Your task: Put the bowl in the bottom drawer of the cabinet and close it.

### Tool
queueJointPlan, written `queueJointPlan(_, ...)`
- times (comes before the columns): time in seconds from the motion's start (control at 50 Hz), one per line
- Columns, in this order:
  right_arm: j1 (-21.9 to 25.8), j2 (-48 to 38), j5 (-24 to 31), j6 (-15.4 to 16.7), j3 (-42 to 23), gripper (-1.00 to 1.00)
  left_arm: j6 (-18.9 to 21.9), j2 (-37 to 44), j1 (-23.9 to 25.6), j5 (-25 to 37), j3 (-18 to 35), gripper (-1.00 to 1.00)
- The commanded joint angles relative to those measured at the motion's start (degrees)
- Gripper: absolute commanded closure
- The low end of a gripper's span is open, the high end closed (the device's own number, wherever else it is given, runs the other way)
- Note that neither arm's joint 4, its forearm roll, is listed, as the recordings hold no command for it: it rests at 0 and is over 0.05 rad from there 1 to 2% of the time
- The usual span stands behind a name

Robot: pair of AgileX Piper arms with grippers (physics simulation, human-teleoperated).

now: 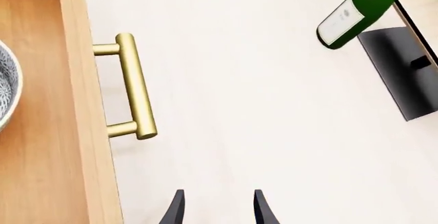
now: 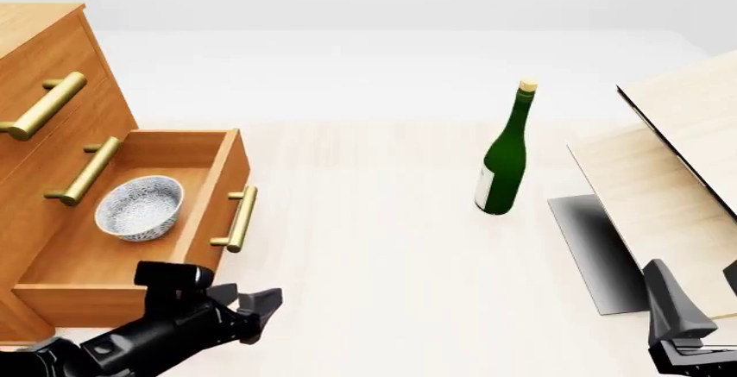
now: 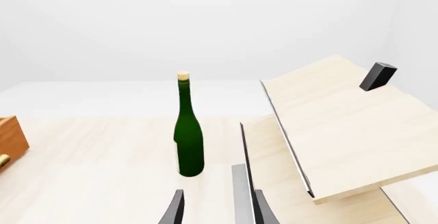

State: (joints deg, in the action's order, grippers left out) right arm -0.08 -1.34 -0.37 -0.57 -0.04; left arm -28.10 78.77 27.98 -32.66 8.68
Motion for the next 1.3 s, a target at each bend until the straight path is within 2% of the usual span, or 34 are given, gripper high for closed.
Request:
queueJointPlan(0.02,-0.1,0.6,0.3,0.2,0.0,-1.00,0.2,2.7,-5.8,1.8,-2.0,-1.00)
queueJointPlan(0.34,-0.1,0.7,0.4,0.2,0.0,-1.00,2.3,1.6,-11.5,1.8,-3.7,-1.00)
queueJointPlan(0.62,-0.1,0.9,0.6,0.2,0.0,-1.00,7.0,-3.8,-17.5,5.0,-3.8,-1.00)
queueJointPlan(0.64,-0.1,0.9,0.6,0.2,0.0,-1.00,8.3,-5.7,-19.0,5.9,-3.9,-1.00)
queueJointPlan(0.8,-0.1,0.9,0.6,0.2,0.0,-1.00,10.0,-5.4,-21.2,5.3,-3.9,-1.00)
queueJointPlan(0.98,-0.1,0.8,0.6,0.2,0.0,-1.00,12.2,-3.8,-24.8,3.6,-4.4,-1.00)
queueJointPlan(1.3,-0.1,0.8,0.5,0.2,0.0,-1.00,17.2,5.1,-31.0,-5.8,-5.9,-1.00)
